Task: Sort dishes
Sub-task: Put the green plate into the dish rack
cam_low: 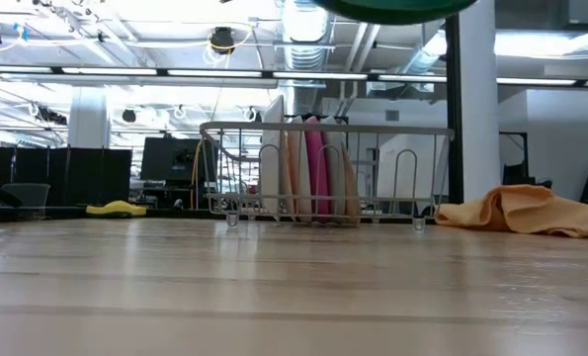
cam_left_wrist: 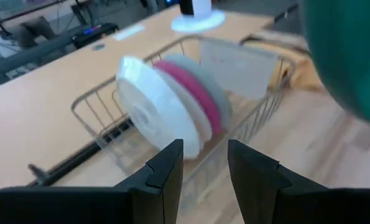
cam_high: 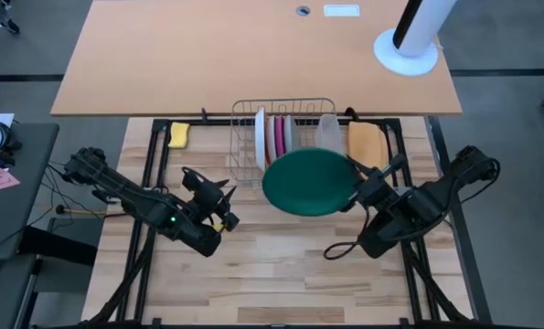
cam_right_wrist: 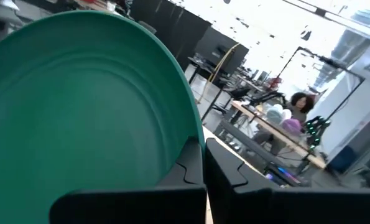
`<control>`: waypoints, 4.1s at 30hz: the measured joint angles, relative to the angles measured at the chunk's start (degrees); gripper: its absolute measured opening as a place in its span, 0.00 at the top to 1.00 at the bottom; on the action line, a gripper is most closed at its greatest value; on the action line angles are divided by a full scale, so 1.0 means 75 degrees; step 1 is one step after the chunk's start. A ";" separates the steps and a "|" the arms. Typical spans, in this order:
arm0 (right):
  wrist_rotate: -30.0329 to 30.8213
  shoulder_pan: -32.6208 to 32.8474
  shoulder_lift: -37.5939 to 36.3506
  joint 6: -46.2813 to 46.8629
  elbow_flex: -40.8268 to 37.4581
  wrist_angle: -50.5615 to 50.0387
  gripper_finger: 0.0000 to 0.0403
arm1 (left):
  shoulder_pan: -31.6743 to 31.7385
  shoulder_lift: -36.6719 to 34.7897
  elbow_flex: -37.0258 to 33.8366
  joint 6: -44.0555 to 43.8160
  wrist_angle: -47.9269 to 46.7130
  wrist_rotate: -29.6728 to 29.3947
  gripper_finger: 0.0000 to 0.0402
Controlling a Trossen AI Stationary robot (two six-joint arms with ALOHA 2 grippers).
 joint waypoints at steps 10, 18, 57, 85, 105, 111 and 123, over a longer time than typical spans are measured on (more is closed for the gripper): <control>-0.2470 -0.0390 -0.0107 -0.2490 0.0002 0.1964 1.00 | 0.0282 -0.0002 -0.0394 -0.0183 -0.0316 0.0044 0.70; -0.5930 -0.0979 -0.0108 -0.6620 0.0002 0.5549 1.00 | 0.0681 -0.0006 -0.0394 0.0227 -0.0303 0.0038 0.70; -0.3407 -0.2603 -0.4868 -0.8060 -0.5150 1.0428 1.00 | 0.0748 -0.0647 -0.0657 0.3847 0.3548 0.0125 0.53; -0.2939 -0.1703 -0.2213 -1.2882 -0.5153 1.6189 1.00 | 0.1518 -0.0108 -0.0685 0.4545 0.4976 0.0680 0.47; -0.1887 -0.1579 -0.2250 -1.3769 -0.5159 1.5528 0.78 | 0.1492 -0.0439 -0.0668 0.6792 0.5361 -0.0470 0.99; -0.0710 -0.1601 -0.2501 -1.3426 -0.5120 1.5370 0.68 | 0.1485 -0.1146 -0.0698 0.9405 0.6558 -0.0881 1.00; -0.0047 -0.1701 -0.2847 -1.1611 -0.5153 1.3419 0.63 | 0.0797 -0.2000 -0.0682 1.6014 0.7915 0.4250 1.00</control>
